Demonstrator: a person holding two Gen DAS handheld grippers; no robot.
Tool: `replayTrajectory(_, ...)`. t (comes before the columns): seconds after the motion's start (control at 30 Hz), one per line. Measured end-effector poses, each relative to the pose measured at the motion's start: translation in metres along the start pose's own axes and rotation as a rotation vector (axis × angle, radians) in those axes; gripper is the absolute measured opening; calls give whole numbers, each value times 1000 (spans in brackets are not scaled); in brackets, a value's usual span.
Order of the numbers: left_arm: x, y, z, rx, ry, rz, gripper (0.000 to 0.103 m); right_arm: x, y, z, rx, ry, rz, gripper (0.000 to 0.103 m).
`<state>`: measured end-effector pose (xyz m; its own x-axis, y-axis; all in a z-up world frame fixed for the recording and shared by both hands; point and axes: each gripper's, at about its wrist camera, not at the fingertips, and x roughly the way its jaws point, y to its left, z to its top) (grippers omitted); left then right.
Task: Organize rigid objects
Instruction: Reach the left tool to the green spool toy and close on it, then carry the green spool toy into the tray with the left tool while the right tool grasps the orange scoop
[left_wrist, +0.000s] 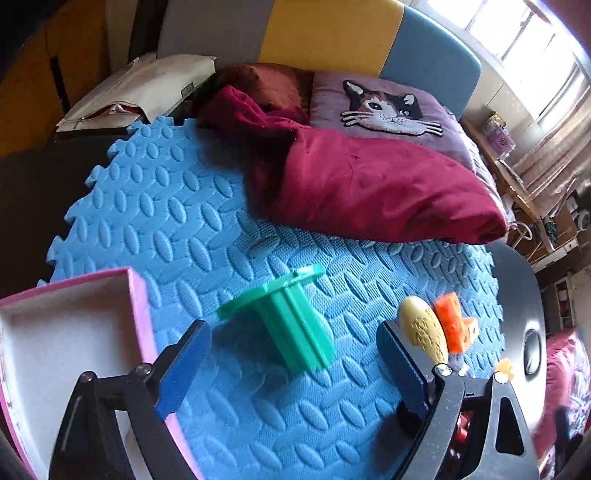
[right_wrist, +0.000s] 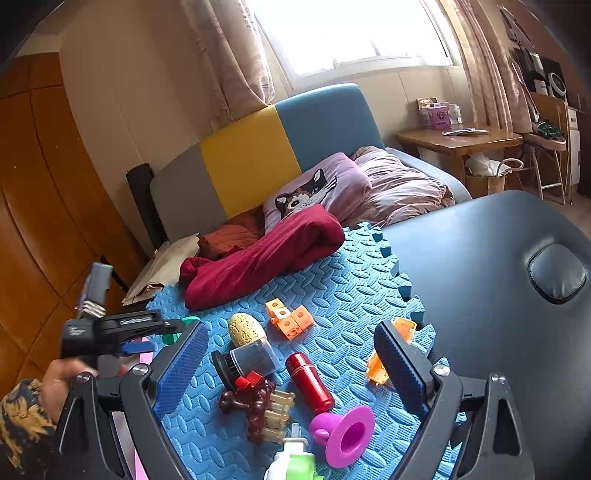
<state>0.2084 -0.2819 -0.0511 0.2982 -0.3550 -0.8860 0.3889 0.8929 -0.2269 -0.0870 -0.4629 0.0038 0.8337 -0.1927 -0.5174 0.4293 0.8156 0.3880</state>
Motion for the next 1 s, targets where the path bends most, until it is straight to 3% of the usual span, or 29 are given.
replayTrajectory(0.03,6,-1,2,0,7,14,87,0,0,0,2,-1,1,93)
replayTrajectory(0.07,12,-1,4,2,17,28,78,0,-1,0,4,-2,2,93)
replayTrajectory(0.17,27,-2,7,19,46,40,35,1,-2,0,5,2,-4,93)
replayTrajectory(0.2,25,-4,6,47,10,64,31,2,-2,0,5,5,-4,93)
replayTrajectory(0.47,9,-12,-24,161,-53,75,30,5,-19,2,79,24,-10,87)
replayTrajectory(0.6,-15,-19,-45,210,-97,53,30,8,-32,2,145,48,-13,81)
replayTrajectory(1.0,-85,-27,-105,283,-197,-36,30,21,-56,-6,252,145,-68,75)
